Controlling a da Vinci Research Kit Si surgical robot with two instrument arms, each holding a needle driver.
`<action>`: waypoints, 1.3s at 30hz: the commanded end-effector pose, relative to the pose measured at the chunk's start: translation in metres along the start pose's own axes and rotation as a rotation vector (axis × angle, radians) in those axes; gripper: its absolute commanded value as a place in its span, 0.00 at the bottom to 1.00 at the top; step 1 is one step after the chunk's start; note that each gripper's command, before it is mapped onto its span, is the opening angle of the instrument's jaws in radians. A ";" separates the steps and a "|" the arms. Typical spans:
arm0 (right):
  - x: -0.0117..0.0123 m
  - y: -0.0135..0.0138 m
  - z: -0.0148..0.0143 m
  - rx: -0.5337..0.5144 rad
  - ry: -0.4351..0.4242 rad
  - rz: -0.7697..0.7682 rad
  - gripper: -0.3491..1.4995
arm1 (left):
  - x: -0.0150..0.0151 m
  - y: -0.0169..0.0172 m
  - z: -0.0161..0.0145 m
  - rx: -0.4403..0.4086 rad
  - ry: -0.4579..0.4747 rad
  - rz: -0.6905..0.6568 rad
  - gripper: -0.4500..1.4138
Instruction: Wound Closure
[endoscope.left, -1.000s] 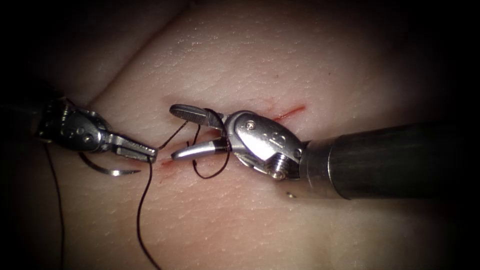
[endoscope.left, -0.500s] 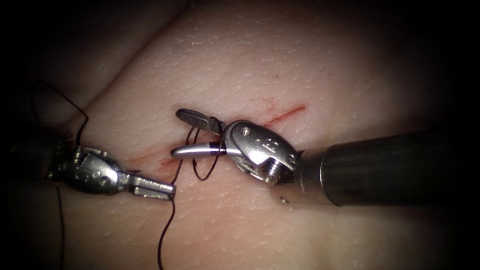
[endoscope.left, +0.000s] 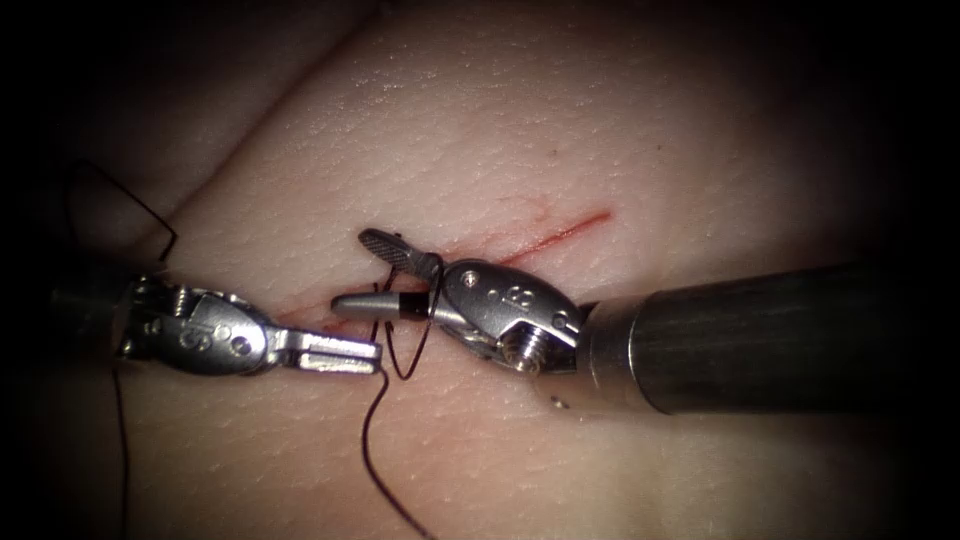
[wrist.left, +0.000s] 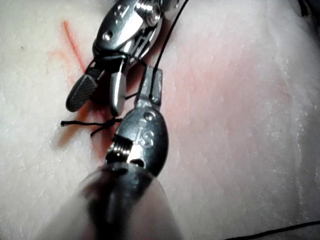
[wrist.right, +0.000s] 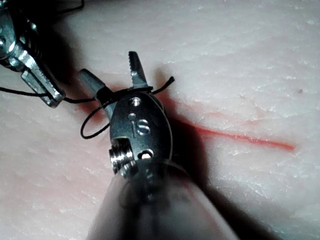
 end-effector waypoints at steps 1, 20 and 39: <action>-0.0011 -0.0004 0.0005 -0.017 -0.002 0.012 0.76 | -0.0006 0.0004 0.0006 0.000 -0.001 -0.002 0.00; -0.0056 0.0032 -0.0004 -0.189 0.099 0.228 0.84 | -0.0011 0.0002 0.0013 0.013 -0.011 -0.004 0.00; -0.0111 0.0039 0.0028 -0.178 0.088 0.376 0.76 | -0.0009 0.0003 0.0015 0.008 -0.006 -0.005 0.00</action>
